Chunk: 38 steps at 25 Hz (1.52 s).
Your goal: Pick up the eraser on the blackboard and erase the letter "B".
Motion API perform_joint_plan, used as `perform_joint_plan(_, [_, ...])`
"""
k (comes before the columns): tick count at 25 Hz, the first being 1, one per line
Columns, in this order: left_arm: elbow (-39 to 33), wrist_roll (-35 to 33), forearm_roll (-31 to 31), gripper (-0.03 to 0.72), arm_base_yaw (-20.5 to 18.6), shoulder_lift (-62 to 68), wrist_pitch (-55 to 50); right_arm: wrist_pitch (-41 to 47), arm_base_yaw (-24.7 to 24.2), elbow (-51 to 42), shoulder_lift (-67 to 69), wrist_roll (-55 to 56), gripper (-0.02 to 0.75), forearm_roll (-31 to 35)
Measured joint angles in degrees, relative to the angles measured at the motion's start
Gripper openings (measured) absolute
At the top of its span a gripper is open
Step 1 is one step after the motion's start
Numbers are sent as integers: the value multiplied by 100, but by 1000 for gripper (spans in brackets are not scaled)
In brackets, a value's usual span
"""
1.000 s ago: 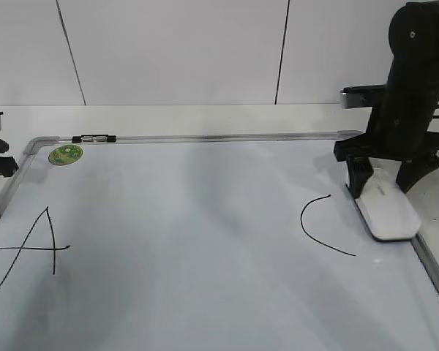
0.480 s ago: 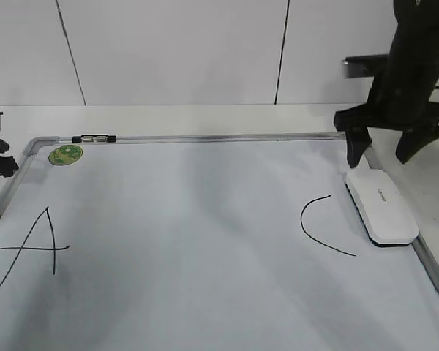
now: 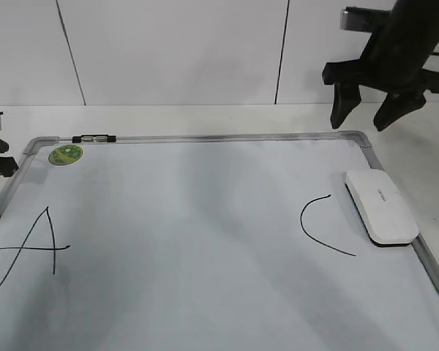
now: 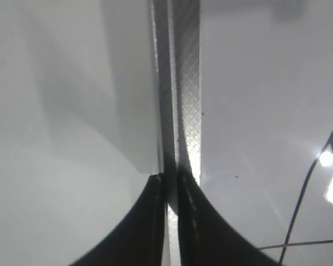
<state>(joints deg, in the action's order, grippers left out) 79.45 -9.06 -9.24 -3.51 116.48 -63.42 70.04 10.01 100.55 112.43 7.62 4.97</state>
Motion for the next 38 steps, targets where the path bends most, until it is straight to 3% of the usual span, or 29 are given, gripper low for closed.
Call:
perform_joint_plan(4, [0, -52, 0, 82, 0, 0, 0, 22, 0, 0, -368, 0, 561, 22])
perform_joint_plan(9, [0, -90, -4, 312, 0, 23, -40, 56, 0, 0, -825, -25, 561, 34])
perform_joint_plan(13, [76, -101, -4, 424, 0, 23, -215, 91, 0, 0, -1120, -90, 561, 34])
perform_joint_plan(19, [632, -110, 21, 446, 0, -142, -479, 136, 0, 0, -1649, -104, 560, 112])
perform_joint_plan(26, [679, -100, 34, 444, 0, -846, -587, 157, 0, -92, -2798, -85, 560, 492])
perform_joint_plan(34, [679, -50, 22, 442, 0, -1895, -635, 215, 0, -1418, -4755, -30, 645, 521])
perform_joint_plan(38, [679, -30, -60, 442, 0, -2454, -673, 263, 0, -1932, -5577, 206, 650, 338])
